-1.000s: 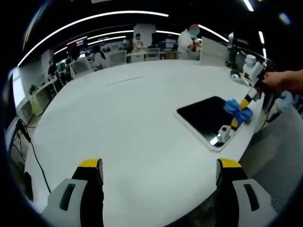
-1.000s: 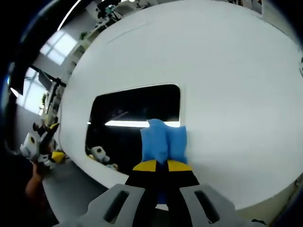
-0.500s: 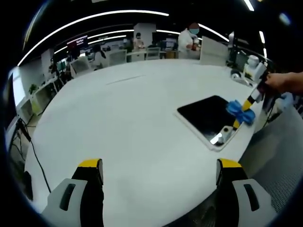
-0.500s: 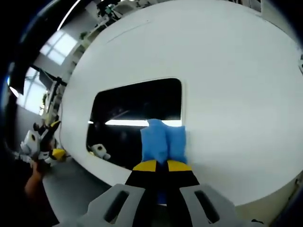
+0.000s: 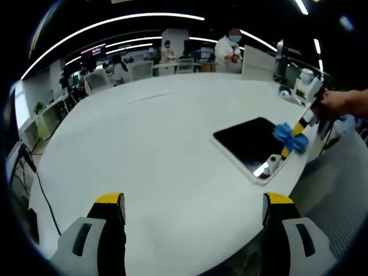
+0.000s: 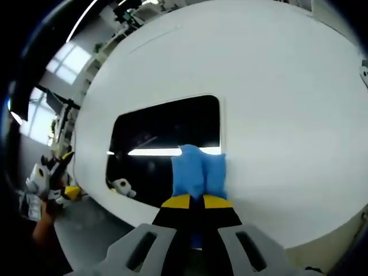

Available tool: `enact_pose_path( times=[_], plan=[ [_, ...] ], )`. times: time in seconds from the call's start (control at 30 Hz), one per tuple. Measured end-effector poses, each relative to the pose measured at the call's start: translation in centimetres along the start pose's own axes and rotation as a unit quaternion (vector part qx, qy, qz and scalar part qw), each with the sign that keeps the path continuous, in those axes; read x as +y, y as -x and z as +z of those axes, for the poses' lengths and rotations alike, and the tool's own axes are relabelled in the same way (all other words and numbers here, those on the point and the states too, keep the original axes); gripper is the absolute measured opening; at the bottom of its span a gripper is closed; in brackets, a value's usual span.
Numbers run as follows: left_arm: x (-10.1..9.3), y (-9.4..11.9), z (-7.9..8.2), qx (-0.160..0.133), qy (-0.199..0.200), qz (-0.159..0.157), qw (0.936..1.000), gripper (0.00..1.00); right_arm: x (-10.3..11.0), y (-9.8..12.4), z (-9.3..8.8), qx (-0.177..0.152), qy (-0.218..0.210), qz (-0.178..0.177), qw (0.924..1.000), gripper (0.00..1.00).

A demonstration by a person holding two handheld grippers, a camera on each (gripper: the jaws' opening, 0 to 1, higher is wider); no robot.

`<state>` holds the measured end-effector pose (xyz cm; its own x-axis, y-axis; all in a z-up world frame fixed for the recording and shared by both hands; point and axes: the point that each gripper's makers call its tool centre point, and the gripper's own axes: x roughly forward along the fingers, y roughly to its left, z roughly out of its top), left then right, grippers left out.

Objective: Wipe the mirror surface with the cleaning cloth until all visible marks leave the cleaned area.

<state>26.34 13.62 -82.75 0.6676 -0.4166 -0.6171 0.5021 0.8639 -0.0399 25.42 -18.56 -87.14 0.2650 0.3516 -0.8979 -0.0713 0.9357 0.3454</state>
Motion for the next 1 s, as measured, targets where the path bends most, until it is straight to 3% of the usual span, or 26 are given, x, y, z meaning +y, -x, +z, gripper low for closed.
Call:
enact_pose_path(
  times=[0.37,1.0],
  plan=[
    [-0.2,0.0,0.4,-0.009,0.007,-0.007,0.9999,1.0,0.6,-0.5,0.2,-0.001,0.004,0.0,1.0,0.0],
    [-0.4,-0.1,0.8,-0.023,0.008,-0.016,0.9996,1.0,4.1,-1.6,0.4,0.0,0.021,0.01,0.9997,0.0]
  ],
)
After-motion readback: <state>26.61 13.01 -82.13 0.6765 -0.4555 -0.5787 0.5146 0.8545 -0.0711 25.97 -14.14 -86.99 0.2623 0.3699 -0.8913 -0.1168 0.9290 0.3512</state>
